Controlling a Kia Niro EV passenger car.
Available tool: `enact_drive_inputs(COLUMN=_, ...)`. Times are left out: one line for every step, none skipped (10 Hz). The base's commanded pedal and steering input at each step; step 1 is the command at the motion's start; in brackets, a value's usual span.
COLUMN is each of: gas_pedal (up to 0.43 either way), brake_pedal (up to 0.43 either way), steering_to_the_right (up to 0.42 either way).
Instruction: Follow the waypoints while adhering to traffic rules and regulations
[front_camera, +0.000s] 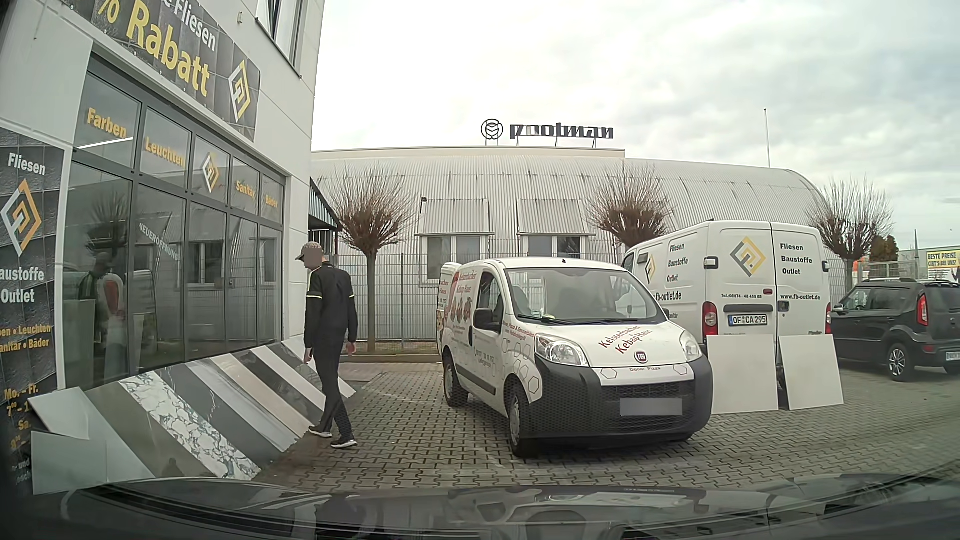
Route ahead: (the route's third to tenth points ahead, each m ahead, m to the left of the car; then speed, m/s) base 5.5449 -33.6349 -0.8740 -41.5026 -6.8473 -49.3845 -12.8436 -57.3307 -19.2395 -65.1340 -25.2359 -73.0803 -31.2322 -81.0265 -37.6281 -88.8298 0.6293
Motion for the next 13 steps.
enact_drive_inputs(gas_pedal=0.0, brake_pedal=0.043, steering_to_the_right=0.423)
enact_drive_inputs(gas_pedal=0.0, brake_pedal=0.043, steering_to_the_right=0.475)
enact_drive_inputs(gas_pedal=0.0, brake_pedal=0.037, steering_to_the_right=0.523)
enact_drive_inputs(gas_pedal=0.0, brake_pedal=0.03, steering_to_the_right=0.574)
enact_drive_inputs(gas_pedal=0.0, brake_pedal=0.03, steering_to_the_right=0.608)
enact_drive_inputs(gas_pedal=0.0, brake_pedal=0.024, steering_to_the_right=0.645)
enact_drive_inputs(gas_pedal=0.0, brake_pedal=0.024, steering_to_the_right=0.679)
enact_drive_inputs(gas_pedal=0.0, brake_pedal=0.024, steering_to_the_right=0.704)
enact_drive_inputs(gas_pedal=0.0, brake_pedal=0.024, steering_to_the_right=0.74)
enact_drive_inputs(gas_pedal=0.0, brake_pedal=0.024, steering_to_the_right=0.767)
enact_drive_inputs(gas_pedal=0.0, brake_pedal=0.024, steering_to_the_right=0.791)
enact_drive_inputs(gas_pedal=0.0, brake_pedal=0.024, steering_to_the_right=0.816)
enact_drive_inputs(gas_pedal=0.0, brake_pedal=0.024, steering_to_the_right=0.838)
